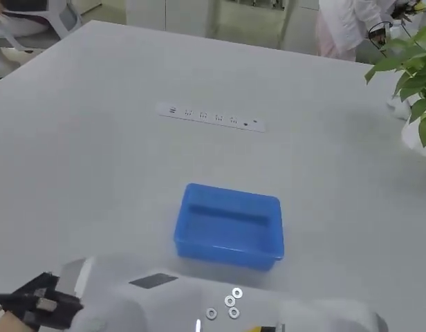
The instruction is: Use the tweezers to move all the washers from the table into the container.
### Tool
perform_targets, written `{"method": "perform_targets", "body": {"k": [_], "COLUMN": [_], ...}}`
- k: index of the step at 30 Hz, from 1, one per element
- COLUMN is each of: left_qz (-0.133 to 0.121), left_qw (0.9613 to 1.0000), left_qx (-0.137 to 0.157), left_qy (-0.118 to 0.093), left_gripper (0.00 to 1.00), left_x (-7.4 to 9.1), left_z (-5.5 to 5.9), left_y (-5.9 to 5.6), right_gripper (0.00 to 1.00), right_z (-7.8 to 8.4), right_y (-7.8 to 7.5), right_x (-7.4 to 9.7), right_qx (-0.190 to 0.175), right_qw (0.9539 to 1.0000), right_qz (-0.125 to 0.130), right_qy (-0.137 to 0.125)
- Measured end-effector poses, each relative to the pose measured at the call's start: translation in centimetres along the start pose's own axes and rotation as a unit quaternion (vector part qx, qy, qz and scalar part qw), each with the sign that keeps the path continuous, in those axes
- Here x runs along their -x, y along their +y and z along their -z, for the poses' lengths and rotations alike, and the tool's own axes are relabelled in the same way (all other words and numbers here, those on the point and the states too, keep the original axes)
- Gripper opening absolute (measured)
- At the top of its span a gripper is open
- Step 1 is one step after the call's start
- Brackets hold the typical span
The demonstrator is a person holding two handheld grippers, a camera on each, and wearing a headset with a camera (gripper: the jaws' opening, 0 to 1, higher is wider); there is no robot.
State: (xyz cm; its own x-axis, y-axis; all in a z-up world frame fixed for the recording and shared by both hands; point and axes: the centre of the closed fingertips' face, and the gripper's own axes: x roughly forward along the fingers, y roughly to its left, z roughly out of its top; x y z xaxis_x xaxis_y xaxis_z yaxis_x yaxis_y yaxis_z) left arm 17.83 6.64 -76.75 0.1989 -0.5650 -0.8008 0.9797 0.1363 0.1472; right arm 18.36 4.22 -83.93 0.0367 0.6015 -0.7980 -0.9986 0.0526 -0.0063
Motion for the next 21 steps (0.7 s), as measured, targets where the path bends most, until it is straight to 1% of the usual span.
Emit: {"method": "perform_targets", "body": {"k": [2, 3, 7, 9, 10, 15, 20, 21], "left_qz": [0.0, 0.001, 0.002, -0.002, -0.004, -0.014, -0.03, -0.032], "left_qw": [1.0, 0.9999, 0.9997, 0.9996, 0.9995, 0.9988, 0.9979, 0.9976], "left_qx": [-0.007, -0.011, -0.023, -0.028, -0.03, -0.041, -0.045, -0.048], "left_qy": [0.003, 0.004, 0.008, 0.007, 0.008, 0.021, 0.036, 0.039], "left_gripper": [0.0, 0.0, 0.0, 0.0, 0.0, 0.0, 0.0, 0.0], "left_x": [-0.1, -0.1, 0.0, 0.1, 0.2, 0.5, 1.0, 1.0], "left_z": [-0.3, -0.4, -0.9, -1.1, -1.1, -0.8, 0.0, 0.1], "left_y": [0.1, 0.1, 0.0, 0.1, 0.2, 0.7, 1.8, 2.0], "right_gripper": [0.2, 0.18, 0.12, 0.09, 0.09, 0.09, 0.09, 0.09], "right_z": [-0.4, -0.7, -1.0, -1.2, -1.3, -2.2, -3.2, -3.5], "right_y": [0.0, -0.1, -0.7, -0.9, -1.0, -1.6, -2.7, -3.2], "right_x": [-0.2, -0.4, -0.4, -0.5, -0.5, -0.8, -1.4, -1.5], "right_qx": [-0.004, -0.011, -0.015, -0.016, -0.017, -0.002, -0.001, -0.002], "right_qw": [0.9999, 0.9997, 0.9993, 0.999, 0.9989, 0.9986, 0.9977, 0.9973], "right_qz": [-0.003, -0.005, 0.001, -0.002, -0.003, 0.004, 0.018, 0.026], "right_qy": [-0.011, -0.021, -0.033, -0.042, -0.045, -0.053, -0.065, -0.068]}}
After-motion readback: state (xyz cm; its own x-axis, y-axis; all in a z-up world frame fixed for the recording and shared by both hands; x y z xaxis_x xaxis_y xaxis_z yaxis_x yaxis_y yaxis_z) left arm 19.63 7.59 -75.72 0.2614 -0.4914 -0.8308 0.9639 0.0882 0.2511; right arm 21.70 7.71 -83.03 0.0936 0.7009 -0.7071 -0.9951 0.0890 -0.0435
